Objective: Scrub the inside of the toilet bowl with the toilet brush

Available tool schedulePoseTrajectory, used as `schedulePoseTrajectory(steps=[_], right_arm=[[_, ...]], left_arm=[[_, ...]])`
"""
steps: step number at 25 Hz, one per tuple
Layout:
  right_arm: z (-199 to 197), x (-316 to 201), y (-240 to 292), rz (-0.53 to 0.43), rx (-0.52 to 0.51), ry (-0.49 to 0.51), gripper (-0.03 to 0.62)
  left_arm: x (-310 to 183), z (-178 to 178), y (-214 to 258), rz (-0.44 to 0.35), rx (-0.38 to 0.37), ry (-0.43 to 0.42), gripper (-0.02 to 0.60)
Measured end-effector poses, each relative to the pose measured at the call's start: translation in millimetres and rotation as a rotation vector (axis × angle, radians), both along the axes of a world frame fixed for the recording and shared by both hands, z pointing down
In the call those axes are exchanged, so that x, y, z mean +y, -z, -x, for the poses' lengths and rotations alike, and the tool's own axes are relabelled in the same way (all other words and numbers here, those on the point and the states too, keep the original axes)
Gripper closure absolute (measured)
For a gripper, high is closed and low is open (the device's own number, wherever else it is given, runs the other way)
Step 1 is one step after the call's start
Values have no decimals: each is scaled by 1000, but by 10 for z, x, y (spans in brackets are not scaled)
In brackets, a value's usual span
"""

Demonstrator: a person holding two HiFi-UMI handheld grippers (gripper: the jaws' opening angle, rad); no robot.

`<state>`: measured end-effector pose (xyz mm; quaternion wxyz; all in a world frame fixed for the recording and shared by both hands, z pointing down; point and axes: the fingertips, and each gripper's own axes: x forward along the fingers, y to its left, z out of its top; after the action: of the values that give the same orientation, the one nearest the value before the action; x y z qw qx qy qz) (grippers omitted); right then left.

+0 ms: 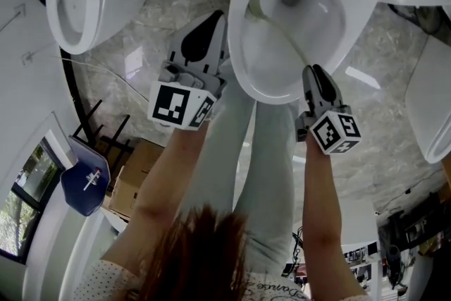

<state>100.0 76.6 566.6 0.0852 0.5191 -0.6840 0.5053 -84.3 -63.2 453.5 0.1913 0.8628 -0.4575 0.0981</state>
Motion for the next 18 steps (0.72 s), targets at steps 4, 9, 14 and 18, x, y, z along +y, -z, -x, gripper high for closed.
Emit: schedulePoseTrajectory(steps=[4, 9, 14, 18], right_arm=[[28, 159, 29, 17, -23, 35, 484], [8, 314, 43, 27, -39, 70, 484], [33, 265, 35, 8, -12, 95, 483], [31, 232, 52, -1, 6, 133, 484]], left_arm=[[13, -11, 22, -3, 4, 1, 580], [20, -52, 68, -13, 14, -3, 580], [53, -87, 71, -15, 13, -12, 580], [78, -91, 72, -14, 9, -17, 580]])
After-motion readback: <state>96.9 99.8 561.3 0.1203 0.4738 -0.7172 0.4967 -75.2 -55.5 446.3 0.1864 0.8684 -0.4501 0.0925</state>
